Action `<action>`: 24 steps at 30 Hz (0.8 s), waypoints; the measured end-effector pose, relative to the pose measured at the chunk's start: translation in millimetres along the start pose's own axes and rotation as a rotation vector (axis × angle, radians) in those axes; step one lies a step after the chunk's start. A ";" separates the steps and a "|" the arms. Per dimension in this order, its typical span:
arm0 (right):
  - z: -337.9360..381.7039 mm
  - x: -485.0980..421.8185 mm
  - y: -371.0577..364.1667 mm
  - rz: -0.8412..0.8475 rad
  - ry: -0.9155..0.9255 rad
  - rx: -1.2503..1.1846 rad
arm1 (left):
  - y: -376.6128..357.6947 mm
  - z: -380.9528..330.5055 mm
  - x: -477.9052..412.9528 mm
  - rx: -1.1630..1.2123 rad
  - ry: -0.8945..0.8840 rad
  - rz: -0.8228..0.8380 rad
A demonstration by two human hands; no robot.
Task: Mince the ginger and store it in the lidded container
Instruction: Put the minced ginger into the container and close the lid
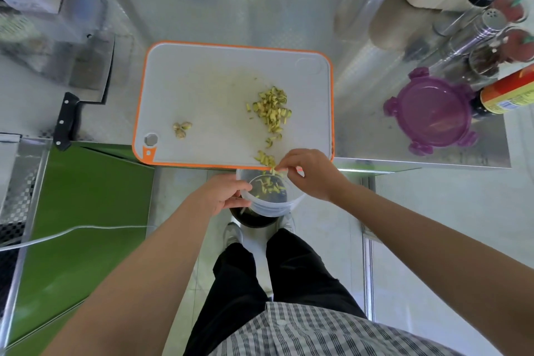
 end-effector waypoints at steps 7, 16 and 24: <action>-16.8 -48.0 12.6 -0.266 -0.116 -0.081 | 3.4 -3.1 -0.4 -0.014 0.008 0.019; -15.8 -70.6 1.8 -0.190 -0.119 0.041 | 6.6 -4.6 0.5 0.021 0.011 0.019; -10.0 -20.3 -14.7 -0.140 -0.007 0.022 | 11.7 -1.2 1.3 0.008 -0.011 0.001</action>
Point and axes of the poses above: each hand's wrist, its own x-axis away from the middle knuckle, its own y-axis out of the back of the hand, z = x × y, the point moved 1 cm from there along -x, towards the middle knuckle, and after that the axes turned 4 degrees about -y, right-handed, at the moved point
